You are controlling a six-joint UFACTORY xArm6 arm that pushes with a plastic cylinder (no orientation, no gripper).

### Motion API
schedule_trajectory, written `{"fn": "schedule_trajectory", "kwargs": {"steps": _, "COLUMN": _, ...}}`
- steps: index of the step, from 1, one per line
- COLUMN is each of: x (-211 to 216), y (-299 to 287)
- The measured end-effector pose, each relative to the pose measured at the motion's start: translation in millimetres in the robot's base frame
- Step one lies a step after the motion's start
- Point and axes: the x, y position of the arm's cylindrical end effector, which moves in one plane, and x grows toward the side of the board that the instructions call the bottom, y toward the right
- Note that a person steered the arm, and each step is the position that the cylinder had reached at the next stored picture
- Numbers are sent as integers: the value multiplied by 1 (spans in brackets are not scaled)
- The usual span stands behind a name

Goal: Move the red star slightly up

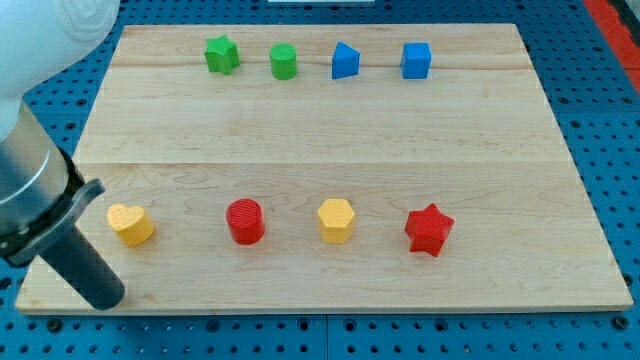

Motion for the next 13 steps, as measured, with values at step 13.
{"fn": "schedule_trajectory", "kwargs": {"steps": 13, "x": -22, "y": 279}}
